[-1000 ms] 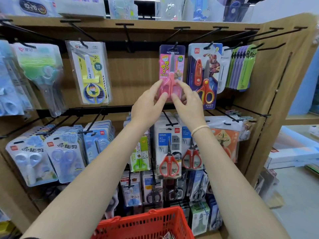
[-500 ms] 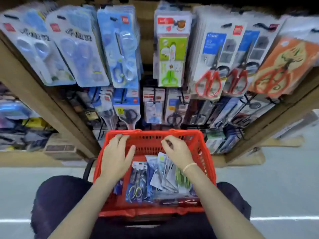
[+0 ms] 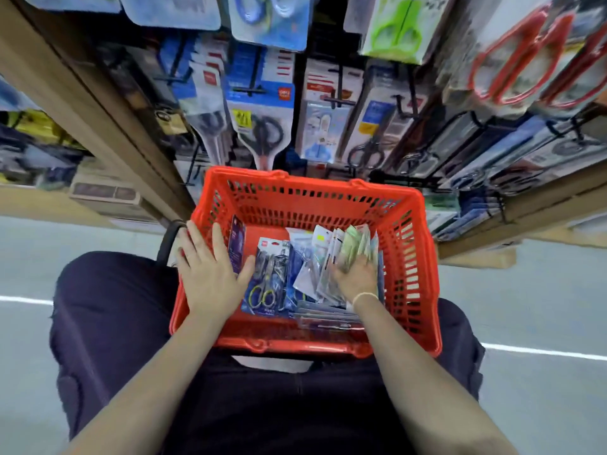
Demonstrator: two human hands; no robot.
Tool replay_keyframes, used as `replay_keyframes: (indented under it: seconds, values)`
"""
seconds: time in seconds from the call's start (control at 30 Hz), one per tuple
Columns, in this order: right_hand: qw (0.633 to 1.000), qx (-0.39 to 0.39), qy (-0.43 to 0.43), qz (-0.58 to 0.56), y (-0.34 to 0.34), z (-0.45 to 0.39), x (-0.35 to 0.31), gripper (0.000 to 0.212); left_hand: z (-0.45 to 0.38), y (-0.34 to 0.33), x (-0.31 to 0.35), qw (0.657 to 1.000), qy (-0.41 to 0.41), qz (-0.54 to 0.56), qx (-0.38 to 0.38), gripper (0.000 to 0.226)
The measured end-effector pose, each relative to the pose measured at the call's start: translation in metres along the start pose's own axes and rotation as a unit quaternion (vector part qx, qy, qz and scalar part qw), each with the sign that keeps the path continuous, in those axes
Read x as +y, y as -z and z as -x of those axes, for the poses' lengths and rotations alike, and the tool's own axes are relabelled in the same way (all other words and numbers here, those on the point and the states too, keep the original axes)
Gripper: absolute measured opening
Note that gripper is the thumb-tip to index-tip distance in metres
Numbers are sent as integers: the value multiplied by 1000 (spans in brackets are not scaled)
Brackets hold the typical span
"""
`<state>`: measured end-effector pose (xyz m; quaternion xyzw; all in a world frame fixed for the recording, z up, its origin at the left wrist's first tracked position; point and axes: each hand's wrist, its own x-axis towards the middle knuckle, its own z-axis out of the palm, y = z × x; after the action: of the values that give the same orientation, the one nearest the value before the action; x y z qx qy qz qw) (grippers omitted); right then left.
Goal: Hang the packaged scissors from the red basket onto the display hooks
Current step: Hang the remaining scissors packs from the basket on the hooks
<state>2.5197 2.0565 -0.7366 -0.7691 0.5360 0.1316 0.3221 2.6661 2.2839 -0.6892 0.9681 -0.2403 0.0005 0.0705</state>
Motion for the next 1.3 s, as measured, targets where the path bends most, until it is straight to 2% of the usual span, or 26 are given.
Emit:
replay_keyframes:
  seconds: [0.1,0.17,0.33,0.43,0.57,0.7,0.77,0.83,0.9,0.97,1.0,1.07,1.17,1.3]
  values:
    - [1000,3,-7,-18,1,-14,4,59,0,-7,1,1000,6,-4,7,84]
    - [998,2,-36,-45,2,-19,7,58,0,-7,1,1000,2,-7,14,84]
    - [988,-33,-89,-125,-8,-19,7,101,0,-15,-1,999,-3,-17,34,82]
    - [982,-41,-89,-161,-6,-24,8,107,0,-17,-1,999,-6,-19,46,82]
    - [980,-39,-69,-183,-4,-19,11,92,1,-18,-1,998,-9,-16,52,81]
    - [970,-38,-60,-231,-3,-19,9,44,0,-17,0,998,-11,-15,60,80]
    - [969,-14,-58,-238,-5,-21,9,33,0,-17,0,998,-10,-9,60,80]
    - [967,9,-78,-243,-9,-24,7,37,0,-17,0,998,-10,-9,61,80]
    - [954,15,-118,-277,-12,-25,1,62,0,-17,0,998,-9,-8,61,79]
    - [925,19,-188,-331,-14,-29,-4,92,0,-17,0,998,-8,-5,61,79]
    - [908,18,-215,-359,-14,-31,-4,98,1,-17,0,998,-8,-6,60,79]
    - [886,1,-234,-400,-14,-34,-3,94,1,-17,0,998,-8,-10,57,79]
    - [868,-62,-253,-422,-13,-37,0,83,0,-16,0,999,-6,-10,51,80]
    - [852,-99,-263,-441,-9,-29,-6,70,0,-16,1,999,-3,-3,46,81]
